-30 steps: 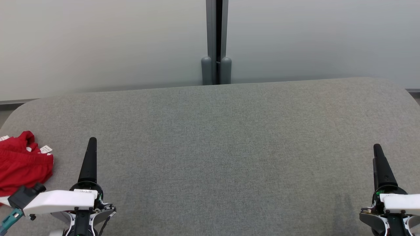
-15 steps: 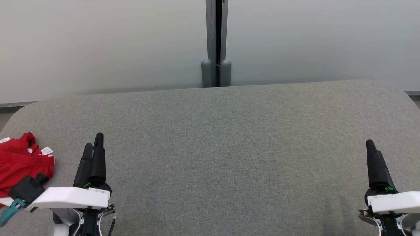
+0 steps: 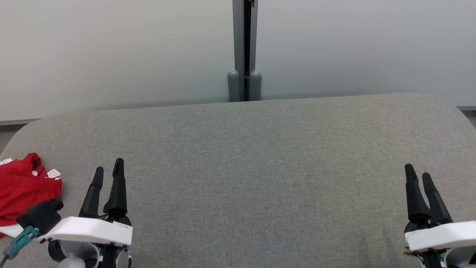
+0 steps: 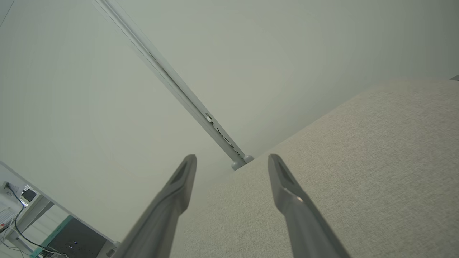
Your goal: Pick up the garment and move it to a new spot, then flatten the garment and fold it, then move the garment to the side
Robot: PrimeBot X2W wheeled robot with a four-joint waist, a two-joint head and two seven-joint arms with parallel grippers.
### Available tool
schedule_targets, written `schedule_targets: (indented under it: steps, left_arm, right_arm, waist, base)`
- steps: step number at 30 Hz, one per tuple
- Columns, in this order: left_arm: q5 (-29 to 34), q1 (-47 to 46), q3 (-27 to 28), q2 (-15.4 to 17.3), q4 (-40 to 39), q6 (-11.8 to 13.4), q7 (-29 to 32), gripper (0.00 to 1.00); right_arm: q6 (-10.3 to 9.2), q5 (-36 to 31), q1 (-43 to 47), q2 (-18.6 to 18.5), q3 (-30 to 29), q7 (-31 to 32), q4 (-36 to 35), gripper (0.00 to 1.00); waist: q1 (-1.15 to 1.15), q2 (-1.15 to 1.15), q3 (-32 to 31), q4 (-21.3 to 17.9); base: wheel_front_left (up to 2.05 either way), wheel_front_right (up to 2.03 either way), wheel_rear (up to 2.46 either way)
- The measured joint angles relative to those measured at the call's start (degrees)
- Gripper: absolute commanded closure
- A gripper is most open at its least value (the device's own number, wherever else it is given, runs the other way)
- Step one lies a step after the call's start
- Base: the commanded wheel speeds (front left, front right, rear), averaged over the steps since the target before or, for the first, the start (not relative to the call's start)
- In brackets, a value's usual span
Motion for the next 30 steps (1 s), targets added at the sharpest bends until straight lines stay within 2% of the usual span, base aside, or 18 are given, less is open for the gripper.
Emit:
schedule_targets:
  steps: [12,30]
  left_arm:
    - [9.4,1.2,-0.7,0.7,1.4,0.8,-2.2,0.00]
    - [19.5,2.8,-1.5,1.3,4.5,1.5,-4.8,0.00]
  right_arm:
    - [0.00,-10.0,1.8,-0.3,0.7,-0.9,-0.2,0.00]
    - [0.01,-21.2,3.5,-0.2,1.5,-1.5,0.2,0.00]
  waist:
    - [0.00,0.00,-0.8,0.1]
    - [0.00,0.00,-2.3,0.3]
  base:
    - [0.00,0.00,0.00]
    - [0.00,0.00,0.00]
